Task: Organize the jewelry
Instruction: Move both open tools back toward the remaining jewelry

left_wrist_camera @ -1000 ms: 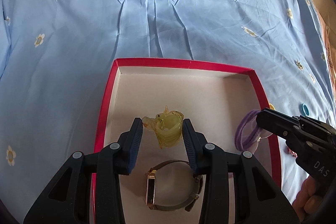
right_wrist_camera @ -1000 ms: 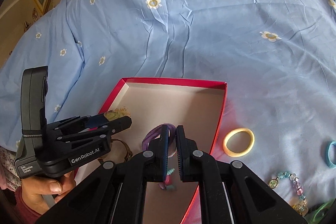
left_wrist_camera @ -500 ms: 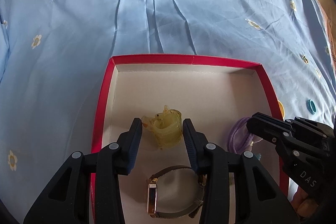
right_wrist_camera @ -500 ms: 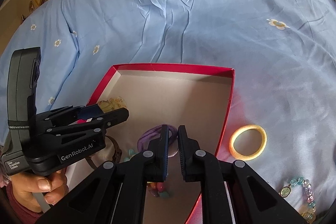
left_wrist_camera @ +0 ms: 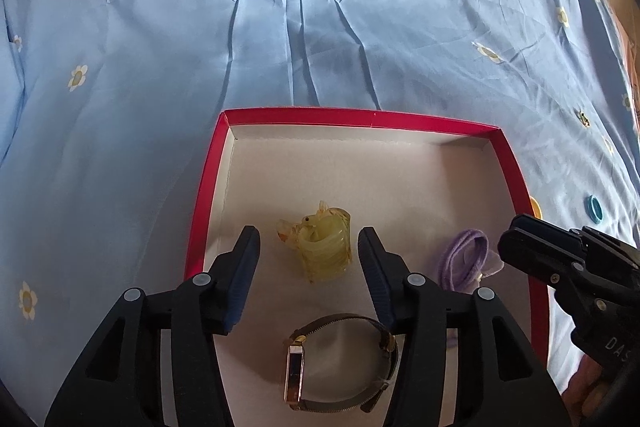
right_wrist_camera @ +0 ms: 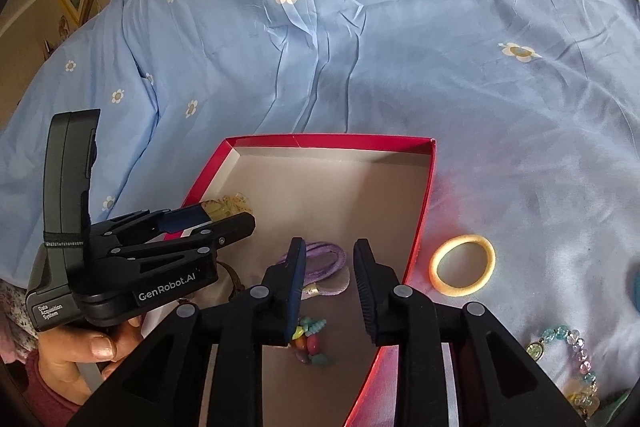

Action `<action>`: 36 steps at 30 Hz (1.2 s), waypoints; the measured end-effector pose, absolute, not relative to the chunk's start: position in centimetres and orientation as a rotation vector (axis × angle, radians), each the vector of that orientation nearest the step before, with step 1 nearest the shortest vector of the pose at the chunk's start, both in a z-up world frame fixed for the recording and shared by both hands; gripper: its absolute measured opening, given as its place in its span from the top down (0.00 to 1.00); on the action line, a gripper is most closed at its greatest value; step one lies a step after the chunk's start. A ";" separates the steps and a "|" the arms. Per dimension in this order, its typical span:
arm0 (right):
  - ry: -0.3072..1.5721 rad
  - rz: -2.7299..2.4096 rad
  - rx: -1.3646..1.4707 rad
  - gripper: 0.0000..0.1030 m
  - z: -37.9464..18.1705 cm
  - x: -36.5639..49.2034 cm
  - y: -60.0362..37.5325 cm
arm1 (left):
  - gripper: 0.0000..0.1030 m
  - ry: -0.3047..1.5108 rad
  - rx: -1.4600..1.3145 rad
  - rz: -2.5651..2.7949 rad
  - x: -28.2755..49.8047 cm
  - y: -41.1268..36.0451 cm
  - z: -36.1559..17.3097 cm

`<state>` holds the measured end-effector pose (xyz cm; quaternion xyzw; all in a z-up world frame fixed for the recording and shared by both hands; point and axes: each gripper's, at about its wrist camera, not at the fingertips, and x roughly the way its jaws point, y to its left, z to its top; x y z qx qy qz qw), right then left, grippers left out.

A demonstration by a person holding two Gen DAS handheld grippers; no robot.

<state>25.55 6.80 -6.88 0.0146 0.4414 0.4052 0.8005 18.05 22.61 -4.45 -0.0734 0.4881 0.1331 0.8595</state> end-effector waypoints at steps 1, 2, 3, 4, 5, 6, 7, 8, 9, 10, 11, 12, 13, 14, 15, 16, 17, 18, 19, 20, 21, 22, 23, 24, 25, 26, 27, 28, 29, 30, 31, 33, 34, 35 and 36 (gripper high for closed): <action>0.943 0.870 0.036 0.73 -6.6 25.4 6.5 | 0.50 1.021 -0.157 0.281 18.0 22.6 -4.3; 0.938 0.871 0.042 0.73 -6.4 25.2 6.2 | 0.49 1.015 -0.162 0.283 17.8 22.6 -4.1; 0.932 0.872 0.048 0.73 -6.0 25.0 5.9 | 0.47 1.008 -0.165 0.282 17.7 22.6 -3.9; 0.924 0.873 0.054 0.71 -5.7 24.7 5.5 | 0.44 1.001 -0.168 0.283 17.5 22.6 -3.7; 0.916 0.873 0.059 0.66 -5.3 24.5 5.0 | 0.44 0.995 -0.171 0.288 17.3 22.6 -3.5; 0.909 0.874 0.063 0.64 -5.0 24.2 4.7 | 0.44 0.988 -0.176 0.288 17.0 22.5 -3.2; 0.902 0.875 0.066 0.64 -4.7 23.9 4.2 | 0.44 0.980 -0.184 0.286 16.8 22.5 -2.9; 0.895 0.873 0.069 0.64 -4.5 23.7 3.7 | 0.43 0.974 -0.193 0.286 16.4 22.5 -2.6; 0.891 0.871 0.074 0.64 -4.2 23.4 3.3 | 0.43 0.968 -0.206 0.284 16.0 22.4 -2.3; 0.886 0.871 0.081 0.64 -4.0 23.2 2.7 | 0.42 0.961 -0.222 0.277 15.5 22.4 -2.0; 0.880 0.867 0.085 0.64 -3.8 22.9 2.1 | 0.41 0.953 -0.237 0.269 15.0 22.2 -1.6; 0.875 0.861 0.087 0.63 -3.6 22.6 1.6 | 0.40 0.944 -0.247 0.265 14.5 22.0 -1.4; 0.870 0.853 0.089 0.62 -3.5 22.3 0.8 | 0.38 0.930 -0.255 0.262 13.9 21.7 -1.0; 0.867 0.844 0.095 0.61 -3.4 22.0 0.0 | 0.36 0.919 -0.262 0.258 13.3 21.4 -0.6; 0.866 0.835 0.102 0.61 -3.3 21.8 -0.7 | 0.36 0.913 -0.268 0.253 12.8 21.1 -0.5; 0.866 0.824 0.108 0.61 -3.3 21.6 -1.5 | 0.36 0.906 -0.276 0.245 12.3 20.8 -0.3; 0.867 0.811 0.113 0.61 -3.3 21.4 -2.3 | 0.36 0.901 -0.285 0.237 11.9 20.5 -0.1; 0.869 0.797 0.116 0.61 -3.3 21.3 -3.0 | 0.36 0.897 -0.294 0.232 11.5 20.2 0.1; 0.871 0.784 0.121 0.61 -3.3 21.2 -3.8 | 0.36 0.894 -0.303 0.224 11.1 19.9 0.2; 0.871 0.771 0.127 0.61 -3.4 21.1 -4.6 | 0.36 0.889 -0.313 0.217 10.7 19.5 0.3; 0.869 0.758 0.133 0.61 -3.3 21.1 -5.4 | 0.36 0.884 -0.322 0.212 10.2 19.2 0.4; 0.867 0.745 0.136 0.61 -3.3 21.0 -6.2 | 0.36 0.878 -0.332 0.205 9.8 18.8 0.5; 0.862 0.731 0.138 0.61 -3.2 20.8 -7.0 | 0.36 0.873 -0.340 0.196 9.5 18.3 0.6; 0.858 0.720 0.140 0.61 -3.2 20.7 -7.8 | 0.36 0.871 -0.344 0.189 9.2 17.8 0.5; 0.856 0.708 0.143 0.61 -3.2 20.6 -8.5 | 0.36 0.871 -0.346 0.180 9.0 17.3 0.5; 0.855 0.696 0.146 0.61 -3.2 20.5 -9.3 | 0.36 0.875 -0.347 0.169 8.8 16.7 0.4; 0.854 0.685 0.149 0.61 -3.3 20.4 -10.0 | 0.36 0.879 -0.348 0.158 8.7 16.3 0.3; 0.854 0.672 0.153 0.60 -3.3 20.3 -10.7 | 0.36 0.883 -0.349 0.147 8.7 15.7 0.2; 0.854 0.660 0.158 0.60 -3.4 20.3 -11.4 | 0.36 0.889 -0.348 0.136 8.8 15.2 0.0; 0.855 0.649 0.161 0.60 -3.6 20.1 -12.0 | 0.36 0.894 -0.347 0.126 8.8 14.7 -0.1; 0.856 0.637 0.164 0.59 -3.7 20.0 -12.8 | 0.36 0.898 -0.347 0.115 8.8 14.2 -0.1; 0.857 0.609 0.172 0.58 -4.0 19.8 -14.1 | 0.36 0.903 -0.343 0.092 9.0 13.3 -0.2; 0.860 0.597 0.179 0.58 -4.2 19.8 -14.8 | 0.36 0.907 -0.336 0.081 9.2 12.7 -0.2; 0.862 0.587 0.186 0.58 -4.3 19.6 -15.4 | 0.36 0.910 -0.330 0.070 9.3 12.2 -0.2; 0.864 0.576 0.192 0.58 -4.5 19.6 -16.0 | 0.36 0.910 -0.324 0.061 9.4 11.7 -0.2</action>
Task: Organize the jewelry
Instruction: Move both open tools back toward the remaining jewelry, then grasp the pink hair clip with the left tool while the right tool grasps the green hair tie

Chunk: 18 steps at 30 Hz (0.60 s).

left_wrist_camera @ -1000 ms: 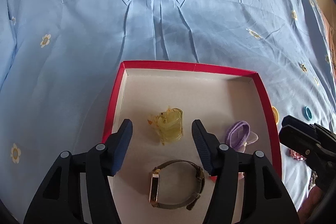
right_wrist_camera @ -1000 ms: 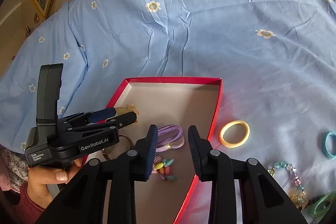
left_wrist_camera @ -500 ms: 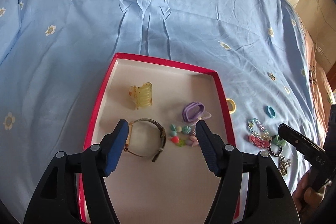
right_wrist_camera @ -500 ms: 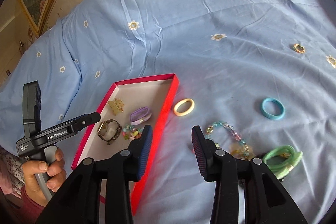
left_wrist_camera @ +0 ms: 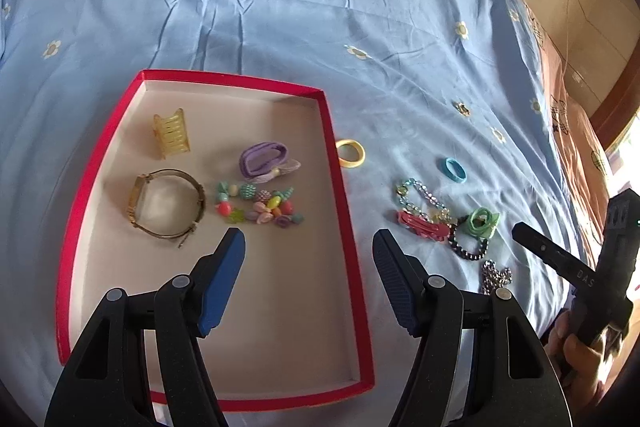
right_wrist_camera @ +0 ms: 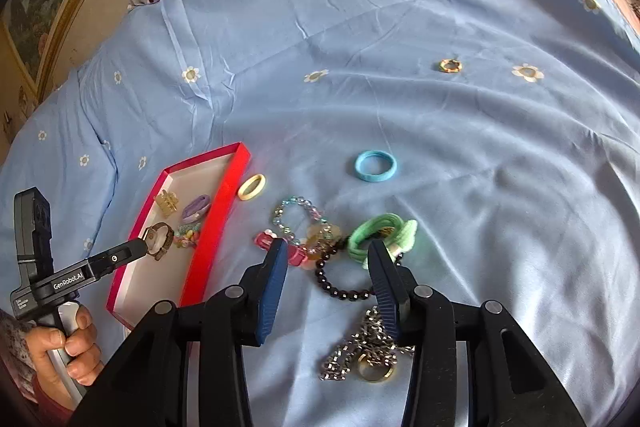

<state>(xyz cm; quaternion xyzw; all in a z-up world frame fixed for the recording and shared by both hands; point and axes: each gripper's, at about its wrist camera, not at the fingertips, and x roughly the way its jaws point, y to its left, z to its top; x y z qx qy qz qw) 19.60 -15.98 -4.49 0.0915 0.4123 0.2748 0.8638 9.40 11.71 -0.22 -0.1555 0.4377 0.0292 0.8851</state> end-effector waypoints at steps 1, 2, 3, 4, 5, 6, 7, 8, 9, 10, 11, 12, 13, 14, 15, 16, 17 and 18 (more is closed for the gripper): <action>0.866 0.565 0.197 0.58 -4.6 19.6 -16.5 | 0.36 0.912 -0.314 0.049 9.6 11.2 -0.2; 0.868 0.556 0.202 0.58 -4.7 19.6 -16.9 | 0.36 0.915 -0.301 0.037 9.8 10.6 -0.2; 0.869 0.548 0.208 0.58 -4.8 19.5 -17.3 | 0.36 0.917 -0.287 0.029 10.0 10.0 -0.1; 0.869 0.541 0.213 0.58 -4.9 19.5 -17.7 | 0.36 0.918 -0.276 0.022 10.2 9.5 -0.2; 0.870 0.535 0.217 0.58 -5.0 19.6 -18.1 | 0.36 0.921 -0.263 0.012 10.4 9.0 -0.2; 0.871 0.531 0.220 0.58 -5.1 19.6 -18.3 | 0.36 0.924 -0.255 0.002 10.6 8.7 -0.2; 0.872 0.529 0.223 0.58 -5.1 19.7 -18.5 | 0.36 0.926 -0.243 -0.010 10.9 8.3 -0.2; 0.873 0.527 0.225 0.58 -5.2 19.8 -18.7 | 0.36 0.926 -0.229 -0.022 11.1 7.9 -0.2; 0.874 0.526 0.227 0.58 -5.2 19.8 -18.7 | 0.36 0.926 -0.212 -0.037 11.3 7.5 -0.3; 0.874 0.526 0.229 0.58 -5.2 19.9 -18.8 | 0.36 0.928 -0.193 -0.052 11.7 7.1 -0.3; 0.875 0.527 0.229 0.58 -5.3 20.0 -18.8 | 0.36 0.936 -0.172 -0.066 12.1 6.7 -0.5; 0.876 0.529 0.228 0.58 -5.3 20.1 -18.7 | 0.36 0.943 -0.151 -0.077 12.4 6.4 -0.6; 0.879 0.530 0.225 0.58 -5.4 20.2 -18.6 | 0.36 0.949 -0.123 -0.094 12.8 5.9 -0.7; 0.882 0.531 0.223 0.58 -5.4 20.3 -18.5 | 0.35 0.954 -0.093 -0.108 13.2 5.5 -0.8; 0.884 0.534 0.222 0.58 -5.5 20.4 -18.4 | 0.35 0.959 -0.064 -0.117 13.5 5.1 -1.0; 0.885 0.535 0.221 0.58 -5.6 20.4 -18.3 | 0.35 0.963 -0.028 -0.126 13.9 4.7 -1.1; 0.888 0.535 0.217 0.58 -5.6 20.6 -18.2 | 0.35 0.966 0.005 -0.137 14.2 4.3 -1.3; 0.891 0.534 0.217 0.58 -5.8 20.7 -18.1 | 0.35 0.970 0.031 -0.151 14.6 4.0 -1.6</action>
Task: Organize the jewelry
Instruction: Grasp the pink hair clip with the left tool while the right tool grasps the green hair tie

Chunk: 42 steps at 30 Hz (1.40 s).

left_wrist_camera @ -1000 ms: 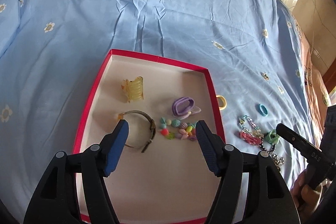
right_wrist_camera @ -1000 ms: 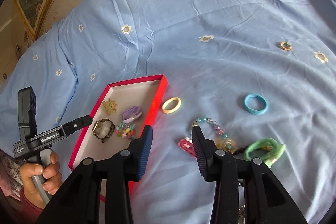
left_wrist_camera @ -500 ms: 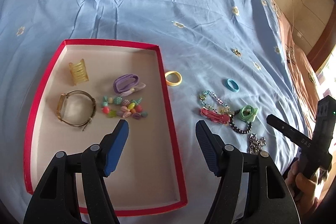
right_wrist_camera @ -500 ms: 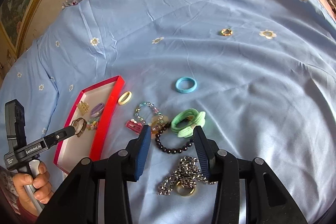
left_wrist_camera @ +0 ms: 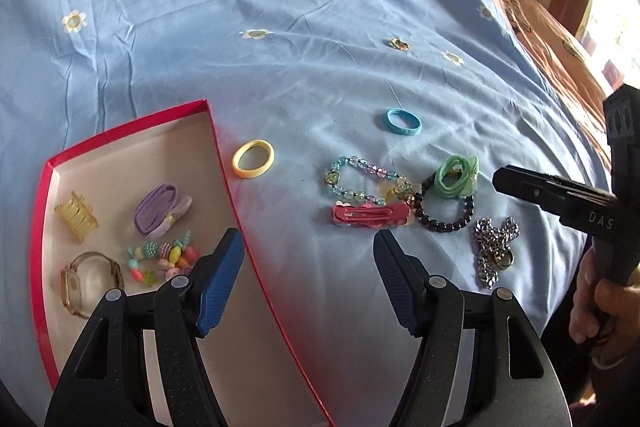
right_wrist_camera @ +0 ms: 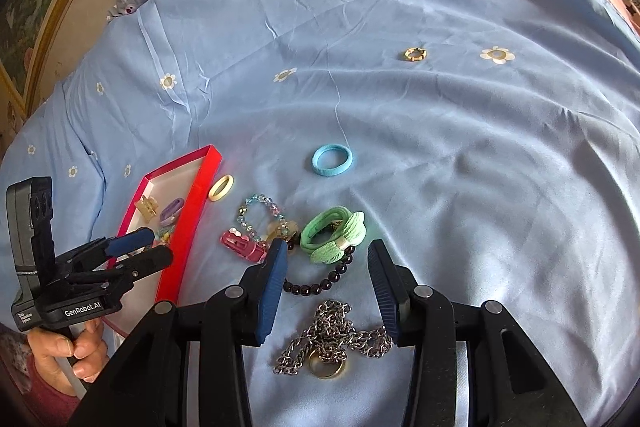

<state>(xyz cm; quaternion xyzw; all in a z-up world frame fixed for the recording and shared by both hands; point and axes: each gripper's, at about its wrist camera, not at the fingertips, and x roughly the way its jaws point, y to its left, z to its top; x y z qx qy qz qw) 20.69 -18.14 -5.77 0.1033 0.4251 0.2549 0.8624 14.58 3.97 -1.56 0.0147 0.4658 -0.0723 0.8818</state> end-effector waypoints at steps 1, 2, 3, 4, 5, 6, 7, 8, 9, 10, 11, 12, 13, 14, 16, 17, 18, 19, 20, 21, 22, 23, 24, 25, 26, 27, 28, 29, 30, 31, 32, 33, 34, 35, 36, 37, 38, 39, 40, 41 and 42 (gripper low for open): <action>0.897 0.534 0.218 0.58 -5.9 20.9 -18.1 | 0.35 0.978 0.053 -0.165 15.0 3.6 -1.8; 0.903 0.534 0.218 0.58 -6.1 21.0 -18.0 | 0.34 0.986 0.071 -0.176 15.3 3.3 -2.1; 0.908 0.532 0.216 0.58 -6.3 21.2 -18.0 | 0.34 0.998 0.091 -0.190 15.8 3.0 -2.5; 0.914 0.530 0.215 0.58 -6.5 21.4 -18.0 | 0.34 1.007 0.113 -0.203 16.1 2.7 -2.9; 0.919 0.530 0.215 0.58 -6.7 21.5 -17.9 | 0.34 1.011 0.143 -0.215 16.5 2.3 -3.3; 0.923 0.531 0.216 0.58 -6.8 21.7 -17.9 | 0.34 1.012 0.168 -0.225 16.7 2.0 -3.5; 0.927 0.530 0.216 0.58 -7.0 21.8 -17.9 | 0.34 1.017 0.197 -0.236 17.2 1.7 -3.9; 0.930 0.530 0.215 0.58 -7.1 22.0 -17.9 | 0.34 1.026 0.219 -0.244 17.5 1.4 -4.2; 0.933 0.530 0.216 0.58 -7.2 22.2 -17.9 | 0.34 1.034 0.241 -0.252 17.9 1.1 -4.6; 0.936 0.530 0.216 0.58 -7.3 22.3 -17.9 | 0.34 1.036 0.256 -0.260 18.2 0.8 -4.8; 0.937 0.531 0.217 0.58 -7.3 22.4 -17.8 | 0.34 1.037 0.268 -0.271 18.5 0.6 -4.9; 0.938 0.532 0.216 0.58 -7.3 22.6 -17.8 | 0.34 1.041 0.283 -0.283 18.7 0.3 -5.1; 0.938 0.534 0.216 0.58 -7.4 22.7 -17.7 | 0.34 1.043 0.297 -0.289 18.9 0.0 -5.3; 0.940 0.535 0.216 0.58 -7.5 22.9 -17.7 | 0.34 1.044 0.306 -0.295 18.9 -0.3 -5.4; 0.947 0.541 0.219 0.58 -7.7 23.2 -17.5 | 0.35 1.048 0.318 -0.324 18.9 -0.9 -5.6; 0.949 0.545 0.220 0.58 -7.8 23.4 -17.4 | 0.40 1.045 0.322 -0.335 18.8 -1.1 -5.6; 0.950 0.546 0.219 0.58 -7.9 23.5 -17.2 | 0.43 1.041 0.324 -0.346 18.7 -1.4 -5.6; 0.951 0.546 0.214 0.58 -8.0 23.5 -17.1 | 0.54 1.043 0.321 -0.365 18.6 -1.6 -5.6; 0.952 0.546 0.210 0.60 -8.1 23.6 -16.9 | 0.54 1.049 0.318 -0.378 18.6 -1.8 -5.7; 0.950 0.549 0.205 0.66 -8.1 23.7 -16.8 | 0.54 1.044 0.320 -0.379 18.5 -2.0 -5.7; 0.949 0.548 0.196 0.71 -8.2 23.7 -16.6 | 0.54 1.040 0.326 -0.380 18.3 -2.2 -5.6; 0.949 0.541 0.185 0.83 -8.2 23.8 -16.5 | 0.54 1.039 0.328 -0.384 18.2 -2.4 -5.6; 0.949 0.542 0.181 0.84 -8.3 23.8 -16.4 | 0.54 1.038 0.326 -0.386 18.1 -2.5 -5.6; 0.947 0.545 0.180 0.84 -8.2 23.7 -16.4 | 0.54 1.040 0.319 -0.388 17.9 -2.5 -5.5; 0.941 0.544 0.175 0.85 -8.1 23.6 -16.4 | 0.54 1.043 0.310 -0.388 17.8 -2.4 -5.4; 0.934 0.544 0.172 0.85 -8.0 23.5 -16.4 | 0.54 1.045 0.301 -0.387 17.6 -2.3 -5.3; 0.927 0.546 0.172 0.86 -7.8 23.3 -16.5 | 0.54 1.047 0.284 -0.389 17.5 -2.2 -5.1; 0.922 0.548 0.174 0.86 -7.7 23.3 -16.5 | 0.54 1.046 0.268 -0.391 17.2 -2.0 -4.9; 0.918 0.549 0.178 0.86 -7.5 23.2 -16.6 | 0.54 1.044 0.246 -0.391 16.9 -1.8 -4.6; 0.913 0.550 0.183 0.86 -7.3 23.1 -16.7 | 0.54 1.042 0.227 -0.389 16.7 -1.6 -4.3; 0.910 0.553 0.188 0.87 -7.1 23.1 -16.8 | 0.54 1.040 0.203 -0.384 16.4 -1.3 -4.1; 0.905 0.554 0.190 0.87 -6.9 23.0 -16.8 | 0.54 1.037 0.184 -0.379 16.1 -1.0 -3.9; 0.900 0.557 0.192 0.87 -6.6 22.8 -16.9 | 0.54 1.033 0.160 -0.370 15.8 -0.6 -3.6; 0.896 0.561 0.196 0.87 -6.4 22.7 -16.9 | 0.54 1.031 0.137 -0.362 15.5 -0.2 -3.5; 0.893 0.566 0.199 0.86 -6.2 22.6 -16.9 | 0.54 1.028 0.115 -0.354 15.2 0.2 -3.3; 0.890 0.571 0.203 0.87 -6.0 22.5 -16.8 | 0.54 1.024 0.089 -0.341 14.9 0.7 -3.2; 0.889 0.575 0.206 0.86 -5.9 22.3 -16.8 | 0.54 1.019 0.065 -0.330 14.5 1.2 -3.0; 0.889 0.580 0.208 0.86 -5.7 22.2 -16.6 | 0.54 1.014 0.043 -0.318 14.2 1.7 -2.8; 0.889 0.587 0.209 0.86 -5.6 22.0 -16.4 | 0.54 1.007 0.017 -0.303 13.8 2.3 -2.5; 0.889 0.593 0.209 0.87 -5.5 21.9 -16.2 | 0.54 0.999 -0.006 -0.289 13.5 2.8 -2.3; 0.890 0.601 0.209 0.87 -5.5 21.7 -16.0 | 0.54 0.992 -0.025 -0.278 13.1 3.3 -2.1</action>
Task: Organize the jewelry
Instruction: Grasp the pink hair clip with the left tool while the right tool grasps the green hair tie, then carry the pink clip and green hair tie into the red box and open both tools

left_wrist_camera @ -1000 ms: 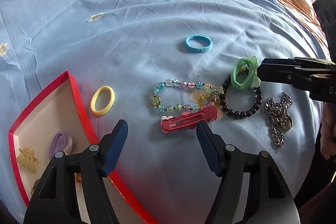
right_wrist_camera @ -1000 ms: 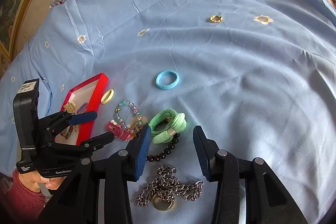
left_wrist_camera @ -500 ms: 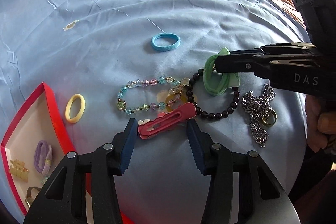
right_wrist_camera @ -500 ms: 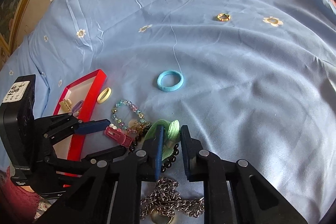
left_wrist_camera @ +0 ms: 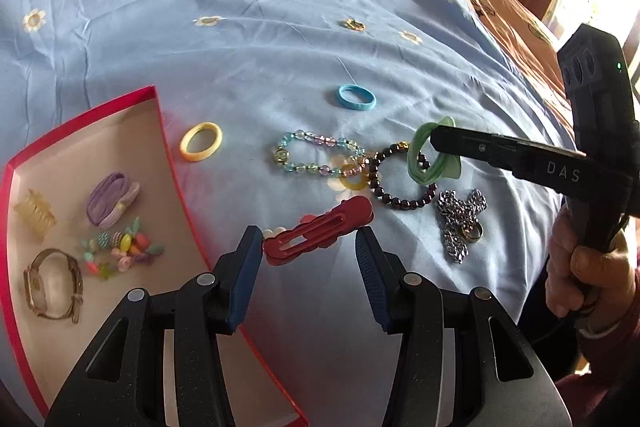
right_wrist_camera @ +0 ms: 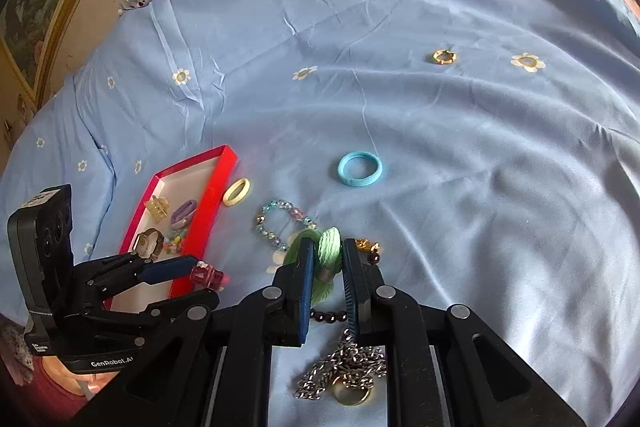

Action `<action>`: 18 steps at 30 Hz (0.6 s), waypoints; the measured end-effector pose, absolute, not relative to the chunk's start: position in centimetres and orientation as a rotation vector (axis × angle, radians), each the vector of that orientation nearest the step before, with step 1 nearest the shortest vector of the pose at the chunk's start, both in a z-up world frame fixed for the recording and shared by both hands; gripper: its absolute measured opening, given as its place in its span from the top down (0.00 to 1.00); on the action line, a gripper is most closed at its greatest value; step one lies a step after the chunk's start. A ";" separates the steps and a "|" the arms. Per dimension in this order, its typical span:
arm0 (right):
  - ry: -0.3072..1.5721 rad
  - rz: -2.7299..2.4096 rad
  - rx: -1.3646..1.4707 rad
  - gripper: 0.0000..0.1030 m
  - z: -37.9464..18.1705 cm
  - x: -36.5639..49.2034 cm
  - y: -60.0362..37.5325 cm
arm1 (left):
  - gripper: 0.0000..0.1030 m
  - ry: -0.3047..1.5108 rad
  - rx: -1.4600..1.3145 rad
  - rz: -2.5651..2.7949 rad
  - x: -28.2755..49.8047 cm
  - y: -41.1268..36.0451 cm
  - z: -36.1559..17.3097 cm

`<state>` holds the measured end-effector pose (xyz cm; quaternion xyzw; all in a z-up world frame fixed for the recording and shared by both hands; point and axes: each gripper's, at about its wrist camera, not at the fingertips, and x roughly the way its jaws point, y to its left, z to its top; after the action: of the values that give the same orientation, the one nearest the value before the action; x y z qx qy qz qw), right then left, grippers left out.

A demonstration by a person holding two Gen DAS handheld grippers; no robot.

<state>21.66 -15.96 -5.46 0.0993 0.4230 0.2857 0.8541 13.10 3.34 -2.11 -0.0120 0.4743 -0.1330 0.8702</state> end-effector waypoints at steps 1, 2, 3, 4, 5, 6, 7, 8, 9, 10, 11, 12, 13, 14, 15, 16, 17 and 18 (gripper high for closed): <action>0.891 0.609 0.209 0.86 -5.4 21.5 -15.7 | 0.54 0.983 -0.049 -0.265 12.7 4.0 -1.8; 0.892 0.618 0.209 0.87 -5.3 21.3 -15.4 | 0.54 0.975 -0.064 -0.253 12.3 4.5 -1.6; 0.893 0.627 0.208 0.87 -5.2 21.1 -15.1 | 0.54 0.968 -0.075 -0.241 11.9 5.0 -1.3; 0.893 0.637 0.206 0.87 -5.1 20.9 -14.7 | 0.54 0.960 -0.083 -0.227 11.6 5.5 -1.1; 0.893 0.646 0.202 0.87 -5.1 20.7 -14.3 | 0.54 0.952 -0.092 -0.212 11.2 6.0 -0.9; 0.893 0.657 0.198 0.86 -5.0 20.5 -13.8 | 0.54 0.945 -0.102 -0.201 10.9 6.5 -0.7; 0.894 0.668 0.195 0.86 -4.9 20.4 -13.4 | 0.54 0.938 -0.116 -0.188 10.4 7.1 -0.5; 0.895 0.680 0.192 0.86 -4.8 20.2 -12.9 | 0.54 0.933 -0.129 -0.178 10.1 7.6 -0.4; 0.894 0.690 0.189 0.86 -4.7 20.0 -12.4 | 0.54 0.928 -0.140 -0.168 9.8 8.1 -0.3; 0.895 0.701 0.184 0.86 -4.6 19.8 -11.9 | 0.54 0.924 -0.150 -0.155 9.4 8.7 -0.2; 0.896 0.710 0.179 0.86 -4.6 19.6 -11.5 | 0.54 0.921 -0.158 -0.139 9.1 9.3 -0.2; 0.897 0.720 0.173 0.86 -4.6 19.5 -10.9 | 0.54 0.919 -0.166 -0.127 8.8 9.8 -0.1; 0.899 0.730 0.168 0.86 -4.5 19.3 -10.5 | 0.54 0.917 -0.175 -0.115 8.5 10.3 -0.1; 0.899 0.739 0.162 0.86 -4.5 19.2 -10.0 | 0.54 0.917 -0.185 -0.106 8.2 10.8 -0.2; 0.899 0.747 0.157 0.86 -4.4 19.0 -9.6 | 0.54 0.916 -0.192 -0.097 7.8 11.3 -0.2; 0.900 0.756 0.152 0.86 -4.4 18.8 -9.1 | 0.54 0.915 -0.195 -0.085 7.6 11.7 -0.2; 0.901 0.764 0.147 0.86 -4.4 18.6 -8.7 | 0.54 0.915 -0.197 -0.077 7.4 12.0 -0.3; 0.902 0.772 0.143 0.86 -4.3 18.5 -8.3 | 0.54 0.916 -0.200 -0.070 7.1 12.4 -0.3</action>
<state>18.51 -8.35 -4.33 0.0671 0.4247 0.3634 0.8265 7.07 12.37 -0.31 -0.0962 0.4412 -0.0337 0.8916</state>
